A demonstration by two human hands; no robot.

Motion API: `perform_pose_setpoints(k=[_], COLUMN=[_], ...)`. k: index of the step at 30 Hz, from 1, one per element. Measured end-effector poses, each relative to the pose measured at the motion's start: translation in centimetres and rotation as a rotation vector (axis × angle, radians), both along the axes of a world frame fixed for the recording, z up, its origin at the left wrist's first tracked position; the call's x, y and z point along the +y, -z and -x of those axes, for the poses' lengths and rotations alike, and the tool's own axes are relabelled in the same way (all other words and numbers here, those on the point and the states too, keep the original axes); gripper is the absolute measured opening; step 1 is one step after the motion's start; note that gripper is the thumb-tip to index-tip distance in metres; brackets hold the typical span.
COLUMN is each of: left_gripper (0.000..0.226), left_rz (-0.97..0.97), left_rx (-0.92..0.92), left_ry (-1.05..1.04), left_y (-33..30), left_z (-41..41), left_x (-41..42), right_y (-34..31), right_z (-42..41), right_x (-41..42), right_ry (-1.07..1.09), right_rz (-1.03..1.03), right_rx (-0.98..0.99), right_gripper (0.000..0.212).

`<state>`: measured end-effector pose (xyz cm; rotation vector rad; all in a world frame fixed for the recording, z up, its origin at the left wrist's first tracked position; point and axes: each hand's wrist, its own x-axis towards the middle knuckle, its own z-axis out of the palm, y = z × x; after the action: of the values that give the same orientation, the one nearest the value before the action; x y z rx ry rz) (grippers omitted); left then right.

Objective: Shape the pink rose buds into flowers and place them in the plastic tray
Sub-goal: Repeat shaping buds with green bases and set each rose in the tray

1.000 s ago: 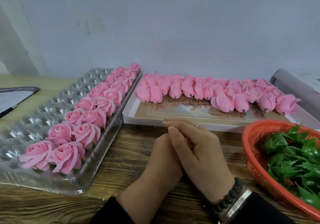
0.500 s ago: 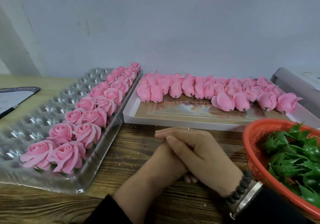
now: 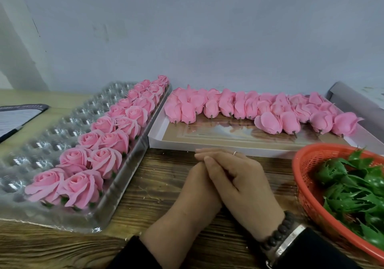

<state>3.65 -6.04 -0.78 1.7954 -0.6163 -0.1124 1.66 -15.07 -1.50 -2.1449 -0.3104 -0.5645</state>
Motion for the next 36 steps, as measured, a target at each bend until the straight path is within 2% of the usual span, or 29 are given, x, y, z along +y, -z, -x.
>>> perform_pose_setpoints(k=[1,5,6,8,13,16,18,20,23,27,30,36], left_gripper=[0.035,0.042,0.039,0.036,0.042,0.023,0.011,0.022,0.026,0.033,0.037,0.043], left_rz=[-0.052,-0.043,-0.146,-0.328,-0.389,-0.124,0.16,0.387,0.619,0.783,0.875,0.883], left_rx=[-0.018,0.118,0.114,0.04,-0.161,-0.173,0.044,0.236,0.27,0.359,0.469,0.619], left_ry=[0.013,-0.056,-0.038,-0.013,0.044,0.09,0.031,-0.065,-0.196,-0.182,-0.143,-0.062], left_y=[0.2,1.5,1.5,0.8,0.6,0.5,0.9,0.8,0.4,0.1,0.1,0.1], left_z=[0.1,-0.3,-0.3,0.1,-0.3,-0.2,-0.6,-0.9,-1.2,-0.7,-0.5,-0.1], left_x=[-0.2,1.0,1.4,2.0,1.4,0.8,0.8,1.1,1.1,0.6,0.3,0.1], right_y=[-0.1,-0.8,-0.9,-1.2,-1.2,-1.0,-0.8,-0.6,-0.1,0.4,0.4,0.3], right_z=[0.0,-0.1,-0.1,0.0,0.1,0.2,0.2,-0.1,-0.3,-0.2,-0.2,-0.2], right_x=[0.0,-0.3,-0.3,-0.2,-0.3,-0.3,-0.3,-0.4,-0.5,0.4,0.7,0.8], right_ry=[-0.016,-0.112,-0.138,-0.177,-0.213,-0.159,-0.072,0.045,0.127,0.027,0.039,0.075], right_rz=[0.026,0.138,0.163,0.175,0.154,0.107,0.0,-0.098,-0.145,-0.087,-0.085,-0.087], right_rx=[0.006,0.029,0.022,0.034,0.02,-0.057,-0.169,-0.261,-0.21,0.003,0.035,0.052], right_gripper=[0.036,0.035,0.037,0.035,0.038,0.042,0.038,0.033,0.032,0.051,0.047,0.04])
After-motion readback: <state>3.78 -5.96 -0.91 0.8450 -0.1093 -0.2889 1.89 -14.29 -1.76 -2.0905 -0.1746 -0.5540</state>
